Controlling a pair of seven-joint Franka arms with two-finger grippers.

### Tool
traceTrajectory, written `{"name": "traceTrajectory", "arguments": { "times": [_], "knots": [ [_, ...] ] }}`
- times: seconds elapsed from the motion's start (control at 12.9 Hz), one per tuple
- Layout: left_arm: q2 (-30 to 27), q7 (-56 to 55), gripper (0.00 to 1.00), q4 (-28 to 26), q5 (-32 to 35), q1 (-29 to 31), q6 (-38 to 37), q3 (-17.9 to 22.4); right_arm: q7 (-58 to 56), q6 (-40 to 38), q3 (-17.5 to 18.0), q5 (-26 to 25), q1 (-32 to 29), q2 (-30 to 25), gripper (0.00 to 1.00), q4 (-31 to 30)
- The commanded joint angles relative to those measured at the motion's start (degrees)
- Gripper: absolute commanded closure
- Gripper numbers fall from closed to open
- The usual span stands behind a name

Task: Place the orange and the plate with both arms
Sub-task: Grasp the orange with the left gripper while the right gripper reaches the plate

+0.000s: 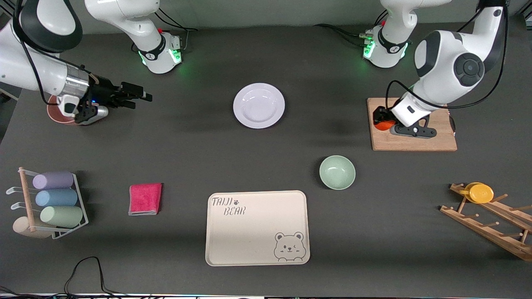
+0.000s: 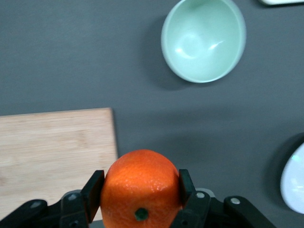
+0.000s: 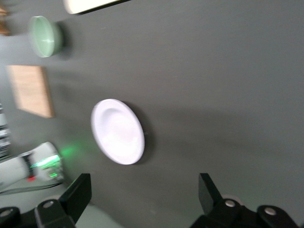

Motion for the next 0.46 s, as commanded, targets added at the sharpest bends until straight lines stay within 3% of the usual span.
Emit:
{"name": "traceTrajectory", "arguments": {
  "times": [0.0, 0.39],
  "knots": [
    [1.30, -12.73, 1.00, 6.61, -0.76, -8.01, -3.43, 0.64, -12.62, 3.41, -3.42, 9.40, 0.09, 1.02, 0.00, -7.99],
    [9.37, -38.67, 1.00, 17.34, 0.11, -23.57, -1.94, 0.64, -35.11, 3.42, -4.22, 25.57, -0.26, 8.39, 0.00, -15.11]
  ]
}}
